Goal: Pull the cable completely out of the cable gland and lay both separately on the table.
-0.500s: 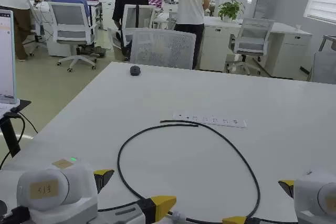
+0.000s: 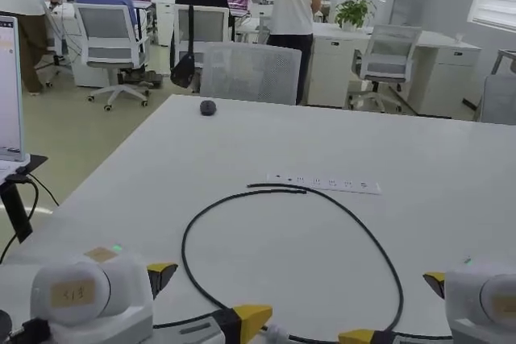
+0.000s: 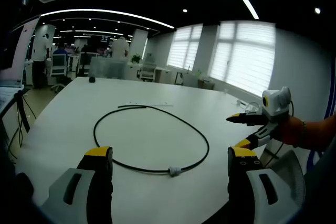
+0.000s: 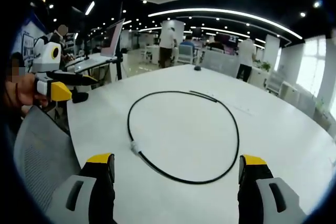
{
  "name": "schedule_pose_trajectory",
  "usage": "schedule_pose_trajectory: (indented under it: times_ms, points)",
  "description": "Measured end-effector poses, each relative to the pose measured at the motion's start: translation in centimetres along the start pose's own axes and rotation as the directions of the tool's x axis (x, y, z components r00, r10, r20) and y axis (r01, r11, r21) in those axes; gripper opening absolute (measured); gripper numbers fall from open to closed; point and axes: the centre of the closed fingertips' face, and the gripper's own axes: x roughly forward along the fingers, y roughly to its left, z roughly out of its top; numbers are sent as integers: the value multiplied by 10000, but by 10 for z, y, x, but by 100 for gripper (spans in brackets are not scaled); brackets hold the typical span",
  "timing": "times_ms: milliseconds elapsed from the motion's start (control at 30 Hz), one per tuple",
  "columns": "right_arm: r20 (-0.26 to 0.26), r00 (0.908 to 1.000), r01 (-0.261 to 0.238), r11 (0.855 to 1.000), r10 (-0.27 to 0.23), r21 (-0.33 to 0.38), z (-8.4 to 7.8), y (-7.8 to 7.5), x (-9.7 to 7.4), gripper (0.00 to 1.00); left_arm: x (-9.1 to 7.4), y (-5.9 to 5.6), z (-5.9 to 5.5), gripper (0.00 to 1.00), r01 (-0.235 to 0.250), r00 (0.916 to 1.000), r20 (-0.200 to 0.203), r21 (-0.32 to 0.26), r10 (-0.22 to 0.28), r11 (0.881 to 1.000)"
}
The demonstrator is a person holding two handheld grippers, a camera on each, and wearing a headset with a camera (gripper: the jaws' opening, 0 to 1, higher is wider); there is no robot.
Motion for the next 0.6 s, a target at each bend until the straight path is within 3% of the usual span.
schedule_pose_trajectory:
  times_ms: [600]
  points:
    - [-118,9999,61,9999,-60,88,-5,-1,0,99,0,1,-3,91,16,10000,-75,-30,-17,10000]
